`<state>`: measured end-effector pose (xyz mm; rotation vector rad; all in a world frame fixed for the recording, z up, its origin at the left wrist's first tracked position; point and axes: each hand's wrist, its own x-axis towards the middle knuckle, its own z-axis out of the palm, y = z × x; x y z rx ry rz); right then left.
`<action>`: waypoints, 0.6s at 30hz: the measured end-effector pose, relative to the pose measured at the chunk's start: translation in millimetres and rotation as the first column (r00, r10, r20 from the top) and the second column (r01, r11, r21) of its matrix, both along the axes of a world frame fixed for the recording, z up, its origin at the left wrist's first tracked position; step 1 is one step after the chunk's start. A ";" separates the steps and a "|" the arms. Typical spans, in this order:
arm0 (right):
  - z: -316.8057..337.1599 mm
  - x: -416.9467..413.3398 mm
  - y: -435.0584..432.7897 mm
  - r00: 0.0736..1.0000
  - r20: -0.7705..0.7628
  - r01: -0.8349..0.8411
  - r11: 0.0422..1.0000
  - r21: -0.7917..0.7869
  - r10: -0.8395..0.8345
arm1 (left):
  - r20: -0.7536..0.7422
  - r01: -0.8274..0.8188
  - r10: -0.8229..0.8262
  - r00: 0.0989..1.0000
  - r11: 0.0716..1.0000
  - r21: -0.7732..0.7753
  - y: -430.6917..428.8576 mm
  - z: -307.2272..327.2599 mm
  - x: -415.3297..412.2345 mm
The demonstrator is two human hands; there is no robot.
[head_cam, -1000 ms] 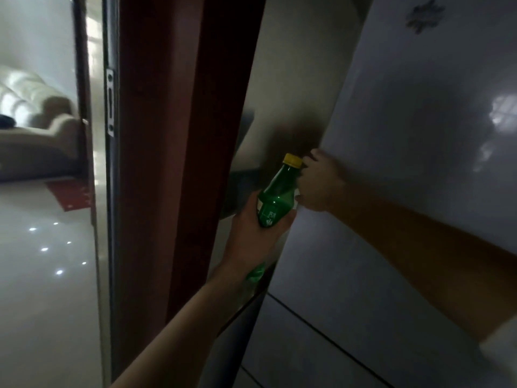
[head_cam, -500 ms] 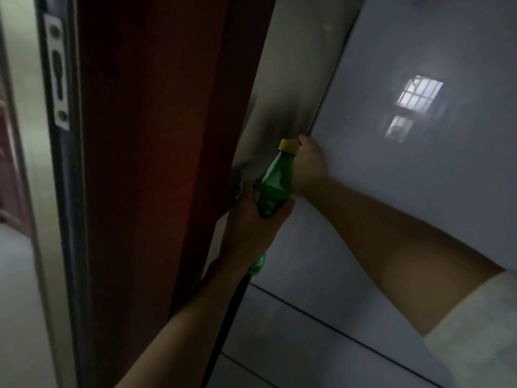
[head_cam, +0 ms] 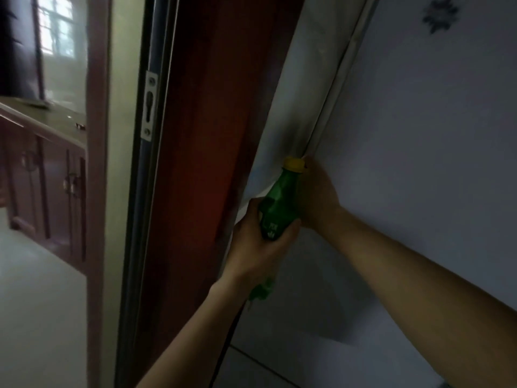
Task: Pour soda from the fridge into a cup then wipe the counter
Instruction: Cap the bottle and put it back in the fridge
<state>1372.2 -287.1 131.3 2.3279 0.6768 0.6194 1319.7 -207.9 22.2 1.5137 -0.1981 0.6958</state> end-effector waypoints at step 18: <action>-25.5 -209.7 -101.9 0.951 0.258 -0.181 0.983 0.028 0.168 | 0.009 0.005 -0.006 1.000 0.992 0.127 -23.5 22.1 -229.4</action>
